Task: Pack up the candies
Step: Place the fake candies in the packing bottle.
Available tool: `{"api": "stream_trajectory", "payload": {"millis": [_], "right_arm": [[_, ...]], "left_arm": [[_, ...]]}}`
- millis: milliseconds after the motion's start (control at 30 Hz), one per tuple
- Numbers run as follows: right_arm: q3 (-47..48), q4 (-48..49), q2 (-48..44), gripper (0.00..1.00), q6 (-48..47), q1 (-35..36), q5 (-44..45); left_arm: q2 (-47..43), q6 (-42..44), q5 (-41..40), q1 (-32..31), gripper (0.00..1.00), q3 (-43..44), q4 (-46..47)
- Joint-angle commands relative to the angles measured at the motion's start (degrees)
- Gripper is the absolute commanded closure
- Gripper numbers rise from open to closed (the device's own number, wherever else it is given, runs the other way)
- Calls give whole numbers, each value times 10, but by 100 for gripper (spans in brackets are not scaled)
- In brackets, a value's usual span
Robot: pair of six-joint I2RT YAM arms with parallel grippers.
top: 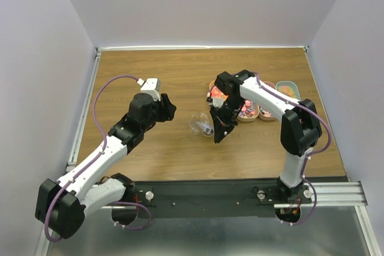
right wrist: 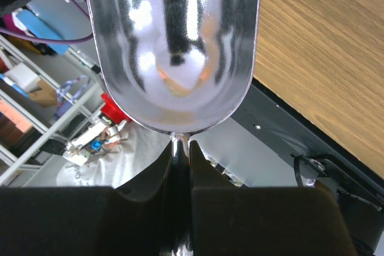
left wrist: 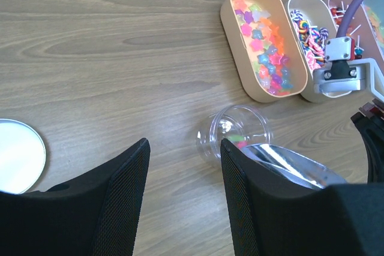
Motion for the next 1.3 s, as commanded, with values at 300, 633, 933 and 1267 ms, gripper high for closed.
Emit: {"api": "stream_trajectory", "payload": {"millis": [300, 633, 933, 1267], "right_arm": [[-9, -28, 1, 99, 3, -6, -27], [27, 3, -75, 99, -1, -6, 147], [-45, 163, -199, 99, 7, -1, 295], [-234, 384, -387, 99, -79, 5, 389]], "left_arm": [[-13, -6, -1, 5, 41, -15, 12], [5, 3, 11, 6, 41, 21, -1], [27, -18, 36, 9, 41, 80, -13], [81, -54, 119, 24, 41, 186, -32]]}}
